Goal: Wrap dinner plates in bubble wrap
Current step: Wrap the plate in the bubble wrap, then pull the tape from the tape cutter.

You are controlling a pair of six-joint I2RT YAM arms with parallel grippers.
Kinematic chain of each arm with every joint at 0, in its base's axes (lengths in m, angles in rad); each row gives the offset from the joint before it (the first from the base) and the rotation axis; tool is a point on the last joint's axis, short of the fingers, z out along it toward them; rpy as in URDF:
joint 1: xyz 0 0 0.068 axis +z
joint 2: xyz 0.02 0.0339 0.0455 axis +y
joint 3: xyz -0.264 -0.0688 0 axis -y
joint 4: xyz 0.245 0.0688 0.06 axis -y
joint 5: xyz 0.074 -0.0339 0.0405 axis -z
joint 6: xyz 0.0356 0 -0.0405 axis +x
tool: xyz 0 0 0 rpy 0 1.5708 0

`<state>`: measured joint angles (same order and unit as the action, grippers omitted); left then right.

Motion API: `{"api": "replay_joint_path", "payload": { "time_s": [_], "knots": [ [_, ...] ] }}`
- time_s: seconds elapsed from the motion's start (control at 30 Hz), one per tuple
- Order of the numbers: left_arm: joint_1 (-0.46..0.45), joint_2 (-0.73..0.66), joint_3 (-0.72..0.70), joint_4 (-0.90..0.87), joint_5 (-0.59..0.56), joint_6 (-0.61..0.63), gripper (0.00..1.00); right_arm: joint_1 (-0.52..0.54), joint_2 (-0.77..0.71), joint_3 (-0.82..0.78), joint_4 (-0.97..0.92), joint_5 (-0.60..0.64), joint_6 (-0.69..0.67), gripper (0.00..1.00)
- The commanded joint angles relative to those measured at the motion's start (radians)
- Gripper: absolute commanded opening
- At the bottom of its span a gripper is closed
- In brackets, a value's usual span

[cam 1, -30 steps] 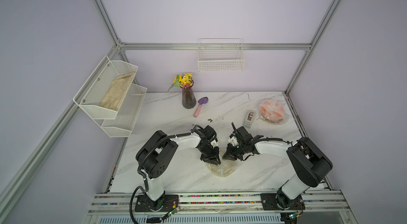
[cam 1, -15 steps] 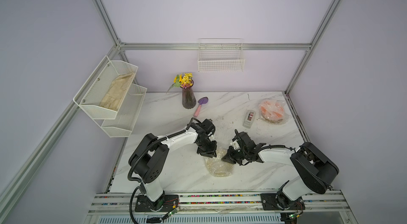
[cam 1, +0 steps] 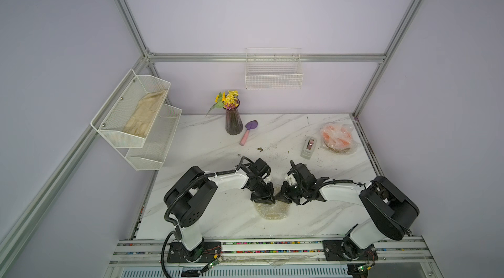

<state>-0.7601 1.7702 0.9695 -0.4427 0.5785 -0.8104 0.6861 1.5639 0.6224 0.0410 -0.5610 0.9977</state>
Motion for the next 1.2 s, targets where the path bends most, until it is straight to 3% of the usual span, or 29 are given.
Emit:
{"api": "replay_joint_path", "payload": {
  "time_s": [0.0, 0.13, 0.23, 0.43, 0.6, 0.93, 1.17],
  "knots": [
    [-0.010, 0.040, -0.094, 0.000, -0.024, -0.001, 0.18, -0.002, 0.048, -0.011, -0.179, 0.139, -0.020, 0.00],
    [-0.010, 0.073, -0.103, -0.004, -0.035, 0.014, 0.18, -0.060, -0.050, 0.065, -0.224, 0.123, -0.061, 0.01],
    [-0.009, 0.088, -0.102, 0.001, -0.034, 0.014, 0.18, -0.184, -0.078, 0.147, -0.252, 0.047, -0.151, 0.16],
    [-0.010, 0.078, -0.104, -0.003, -0.049, 0.019, 0.18, -0.488, 0.033, 0.286, -0.253, -0.145, -0.331, 0.33],
    [-0.009, 0.060, -0.114, -0.004, -0.052, 0.027, 0.18, -0.684, 0.181, 0.415, -0.230, -0.229, -0.396, 0.37],
    [-0.010, 0.040, -0.127, -0.006, -0.052, 0.025, 0.18, -0.749, 0.389, 0.550, -0.157, -0.262, -0.374, 0.37],
    [-0.009, 0.030, -0.132, -0.016, -0.052, 0.025, 0.18, -0.774, 0.370, 0.529, -0.114, -0.243, -0.352, 0.37]
  ]
}}
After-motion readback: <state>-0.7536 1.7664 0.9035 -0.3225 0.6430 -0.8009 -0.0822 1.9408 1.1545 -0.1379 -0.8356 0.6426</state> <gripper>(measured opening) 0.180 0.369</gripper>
